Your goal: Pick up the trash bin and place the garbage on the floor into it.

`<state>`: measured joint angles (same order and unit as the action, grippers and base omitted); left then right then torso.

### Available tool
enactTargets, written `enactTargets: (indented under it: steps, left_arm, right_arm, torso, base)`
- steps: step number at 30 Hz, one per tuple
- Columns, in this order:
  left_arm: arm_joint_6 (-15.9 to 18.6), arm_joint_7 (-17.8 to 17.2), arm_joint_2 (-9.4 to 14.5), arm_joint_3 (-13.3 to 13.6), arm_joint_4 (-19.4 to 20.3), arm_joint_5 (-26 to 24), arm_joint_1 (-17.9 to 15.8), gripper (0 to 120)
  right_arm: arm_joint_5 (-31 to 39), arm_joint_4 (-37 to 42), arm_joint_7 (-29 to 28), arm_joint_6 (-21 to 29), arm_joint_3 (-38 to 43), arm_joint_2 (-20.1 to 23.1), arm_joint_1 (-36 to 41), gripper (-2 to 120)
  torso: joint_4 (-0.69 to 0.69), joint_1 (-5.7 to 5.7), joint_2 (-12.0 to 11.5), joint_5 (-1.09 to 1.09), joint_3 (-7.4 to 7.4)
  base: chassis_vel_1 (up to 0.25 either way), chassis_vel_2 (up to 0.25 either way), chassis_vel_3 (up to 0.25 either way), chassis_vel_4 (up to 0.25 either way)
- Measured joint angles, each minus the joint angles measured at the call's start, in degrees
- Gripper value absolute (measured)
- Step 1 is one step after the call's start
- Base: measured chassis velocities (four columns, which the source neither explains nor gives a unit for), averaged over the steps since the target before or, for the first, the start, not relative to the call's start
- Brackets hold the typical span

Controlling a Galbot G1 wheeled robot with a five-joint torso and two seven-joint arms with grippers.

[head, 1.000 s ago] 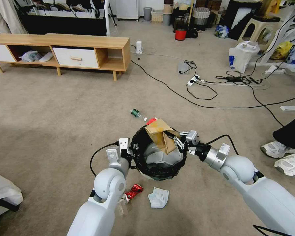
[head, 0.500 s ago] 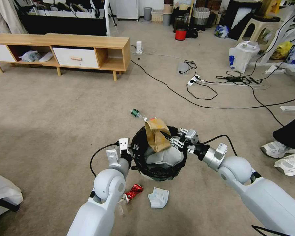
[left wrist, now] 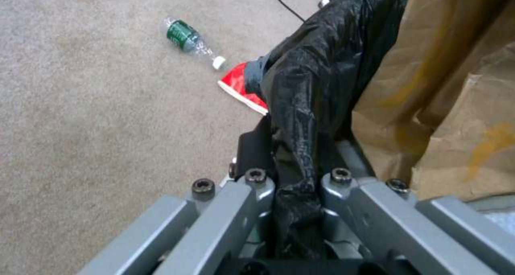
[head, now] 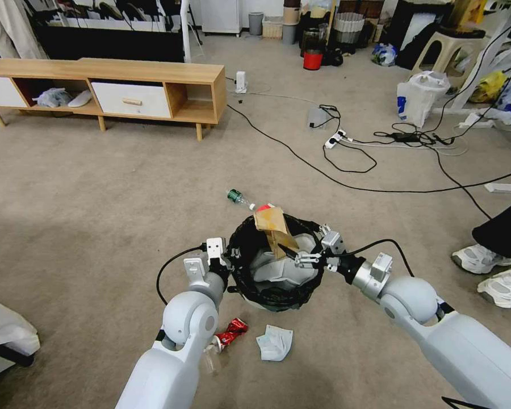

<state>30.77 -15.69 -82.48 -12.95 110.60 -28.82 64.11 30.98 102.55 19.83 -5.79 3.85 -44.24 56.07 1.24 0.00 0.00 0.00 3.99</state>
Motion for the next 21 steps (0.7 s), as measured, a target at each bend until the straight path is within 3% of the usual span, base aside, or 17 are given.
enactTargets:
  steps: [9,21]
  left_arm:
    - [-0.21,-0.03,-0.30,-0.24,-0.14,0.08,-0.16,5]
    - [-0.51,-0.91,-0.67,-1.46,0.04,0.48,-0.01,5]
  right_arm:
    - [0.05,1.44,-0.75,-0.12,1.51,4.54,3.97,100]
    - [0.50,4.88,-1.50,-0.84,8.47,5.35,5.52,100]
  torso:
    - [0.01,0.00,0.00,0.00,0.00]
    - [0.01,0.00,0.00,0.00,0.00]
  base:
    - [0.000,0.000,0.000,0.000]
    - [0.000,0.000,0.000,0.000]
